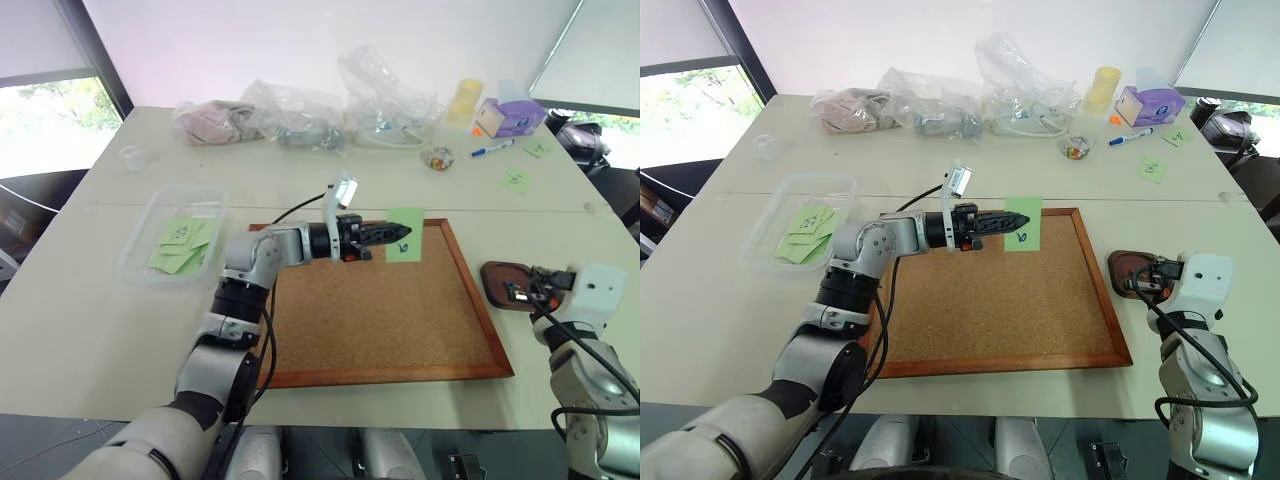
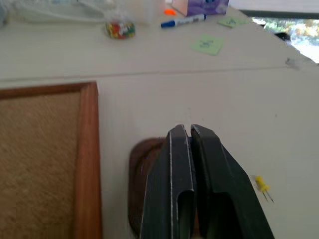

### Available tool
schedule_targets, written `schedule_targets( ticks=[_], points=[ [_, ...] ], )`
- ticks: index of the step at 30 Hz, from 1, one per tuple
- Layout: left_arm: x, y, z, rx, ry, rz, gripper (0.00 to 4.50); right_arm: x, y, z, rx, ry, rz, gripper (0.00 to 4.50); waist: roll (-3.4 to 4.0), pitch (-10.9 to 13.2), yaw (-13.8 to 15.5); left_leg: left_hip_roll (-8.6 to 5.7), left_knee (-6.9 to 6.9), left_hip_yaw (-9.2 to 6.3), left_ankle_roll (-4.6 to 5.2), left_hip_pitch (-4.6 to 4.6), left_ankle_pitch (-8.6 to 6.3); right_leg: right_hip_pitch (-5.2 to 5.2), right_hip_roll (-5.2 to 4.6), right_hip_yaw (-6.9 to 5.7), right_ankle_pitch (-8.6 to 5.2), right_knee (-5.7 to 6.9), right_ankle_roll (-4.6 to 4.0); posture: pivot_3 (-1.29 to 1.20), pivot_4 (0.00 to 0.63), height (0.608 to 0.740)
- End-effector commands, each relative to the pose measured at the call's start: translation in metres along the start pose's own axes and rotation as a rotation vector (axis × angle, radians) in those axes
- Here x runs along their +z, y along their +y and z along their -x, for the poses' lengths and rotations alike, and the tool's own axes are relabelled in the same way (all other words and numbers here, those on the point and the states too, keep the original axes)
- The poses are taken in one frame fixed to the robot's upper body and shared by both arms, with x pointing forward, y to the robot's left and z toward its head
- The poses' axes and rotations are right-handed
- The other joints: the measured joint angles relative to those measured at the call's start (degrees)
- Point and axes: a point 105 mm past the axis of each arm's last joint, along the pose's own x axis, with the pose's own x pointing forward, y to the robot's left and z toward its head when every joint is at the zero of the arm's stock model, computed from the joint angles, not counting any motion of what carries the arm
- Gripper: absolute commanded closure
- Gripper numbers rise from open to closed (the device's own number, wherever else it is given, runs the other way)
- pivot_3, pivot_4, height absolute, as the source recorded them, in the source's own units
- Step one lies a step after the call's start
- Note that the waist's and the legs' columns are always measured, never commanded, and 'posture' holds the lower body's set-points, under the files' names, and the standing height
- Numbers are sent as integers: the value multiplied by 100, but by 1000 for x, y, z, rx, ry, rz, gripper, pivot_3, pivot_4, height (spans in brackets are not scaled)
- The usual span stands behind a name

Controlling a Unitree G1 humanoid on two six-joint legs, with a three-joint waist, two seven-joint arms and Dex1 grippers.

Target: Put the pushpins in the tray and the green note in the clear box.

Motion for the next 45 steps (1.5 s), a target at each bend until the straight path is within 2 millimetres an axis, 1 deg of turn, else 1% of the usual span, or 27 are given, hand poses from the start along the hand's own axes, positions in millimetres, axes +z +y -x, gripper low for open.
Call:
schedule_targets(
  ticks=[1,4,10,13,17,18,19,20,30,35,38,40,43,45],
  points=[
    [6,-11,-2,-26,-24,-27,4482,-4,-1,-6,23,9,32,4500,0,0,-6,-2,0,0,0,0,0,0,0,0,0,0,0,0,150,737],
    [3,-13,-3,-24,-24,-27,4482,-11,-3,-12,32,25,37,4500,2,-1,-3,-2,-1,0,0,0,0,0,1,0,0,0,0,0,150,737],
    [0,-14,-2,-21,-24,-25,4482,-17,-5,-20,49,36,39,4500,2,-1,8,-2,0,0,0,-1,0,0,0,0,0,-1,1,0,150,737],
    [0,-14,-2,-19,-24,-25,4500,-16,-5,-21,51,30,35,3591,2,-1,10,-2,0,0,0,-1,0,0,0,0,0,-2,1,0,150,737],
    [0,-13,-2,-13,-24,-24,4500,-13,-6,-22,47,19,32,1569,2,-1,6,-2,0,0,0,-1,0,0,0,0,0,-2,1,0,150,737],
    [0,-13,-2,-12,-24,-23,4500,-12,-6,-21,46,14,30,944,2,-1,6,-2,0,0,0,-1,0,0,0,0,0,-2,1,0,150,737],
    [0,-13,-2,-12,-24,-23,4500,-12,-6,-21,44,10,28,420,2,-1,5,-2,0,0,0,-1,0,0,0,0,0,-2,1,0,150,737],
    [0,-13,-2,-11,-24,-22,4500,-11,-6,-20,41,4,25,75,2,-1,5,-2,0,0,0,-1,0,0,0,0,0,-2,1,0,150,737],
    [-1,-12,-3,-6,-29,-23,4500,2,-3,-15,52,-69,-41,75,2,-1,6,-2,0,0,0,-1,0,0,0,0,0,-2,1,0,150,737],
    [20,-8,3,41,-97,-95,4500,31,0,-10,84,-190,-61,75,2,-1,7,-1,0,-1,0,-1,0,0,0,0,0,-2,1,0,150,737],
    [38,-3,18,101,-123,-155,4500,53,17,-2,184,-249,-15,75,3,-1,-7,-1,-1,-2,0,-1,0,0,0,0,0,-1,1,0,150,737],
    [56,-1,35,161,-135,-239,4500,64,38,6,294,-262,32,75,4,0,-33,0,-1,-1,0,0,0,-1,3,0,0,0,1,0,150,737],
    [91,7,75,326,-119,-367,4500,79,78,22,503,-268,46,75,4,3,-46,7,-3,-2,0,2,0,-3,10,0,0,4,1,0,150,737],
    [106,16,100,433,-108,-398,4500,85,100,33,619,-262,34,75,4,3,-31,14,-4,-4,-1,2,0,-4,14,-2,0,6,0,0,150,737]
  ],
)
